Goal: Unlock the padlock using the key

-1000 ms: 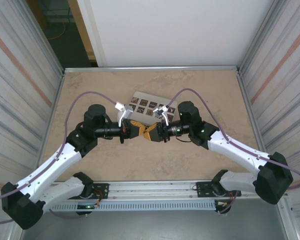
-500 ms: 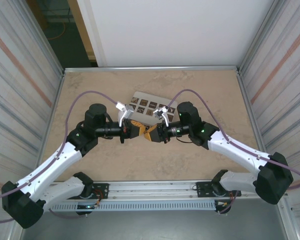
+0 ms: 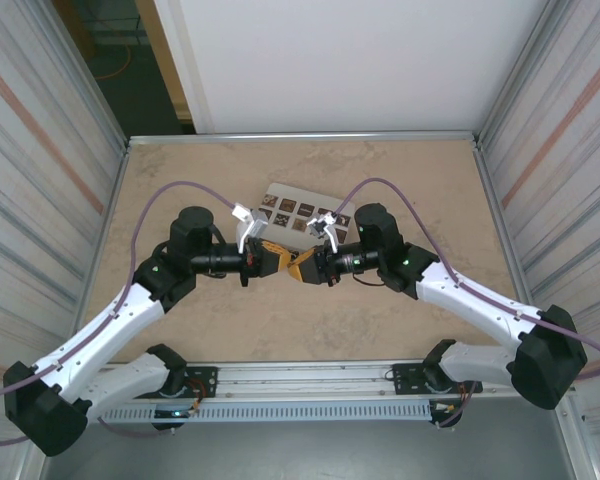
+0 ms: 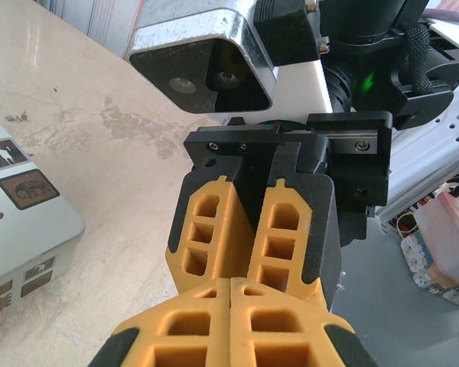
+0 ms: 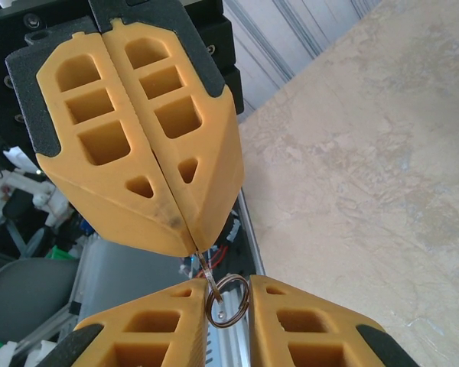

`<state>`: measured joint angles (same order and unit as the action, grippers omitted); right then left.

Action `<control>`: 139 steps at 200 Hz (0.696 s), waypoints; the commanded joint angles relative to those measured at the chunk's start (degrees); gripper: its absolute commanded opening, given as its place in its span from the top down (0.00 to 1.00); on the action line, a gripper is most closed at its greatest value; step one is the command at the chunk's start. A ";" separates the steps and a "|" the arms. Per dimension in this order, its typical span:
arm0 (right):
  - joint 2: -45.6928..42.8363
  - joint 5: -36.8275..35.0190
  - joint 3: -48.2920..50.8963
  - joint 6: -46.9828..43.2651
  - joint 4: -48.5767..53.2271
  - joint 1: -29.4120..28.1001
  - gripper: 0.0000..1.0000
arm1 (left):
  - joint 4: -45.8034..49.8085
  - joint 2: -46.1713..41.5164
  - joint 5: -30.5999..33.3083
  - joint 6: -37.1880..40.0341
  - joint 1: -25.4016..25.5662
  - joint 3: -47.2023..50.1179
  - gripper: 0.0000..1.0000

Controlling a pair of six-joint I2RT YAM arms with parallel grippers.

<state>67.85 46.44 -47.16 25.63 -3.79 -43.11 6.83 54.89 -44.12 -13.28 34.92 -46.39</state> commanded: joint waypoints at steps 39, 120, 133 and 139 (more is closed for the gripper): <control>-1.38 -0.96 -2.06 -0.64 -0.42 -0.05 0.82 | 0.24 0.21 -2.28 1.05 -0.29 -1.07 1.00; -1.26 -1.44 -2.15 -0.33 -0.52 0.02 0.86 | 0.38 0.26 -3.03 1.14 -0.29 -0.73 1.00; -1.32 -1.60 -2.16 -0.31 -0.45 -0.04 0.88 | 0.42 0.27 -3.05 1.24 -0.29 -0.73 1.00; -1.32 -1.61 -2.15 -0.37 -0.38 -0.02 0.89 | 0.42 0.34 -3.16 1.24 -0.29 -0.79 1.00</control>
<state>67.79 46.30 -47.16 25.65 -3.86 -43.13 7.11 55.24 -44.23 -13.26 34.81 -46.39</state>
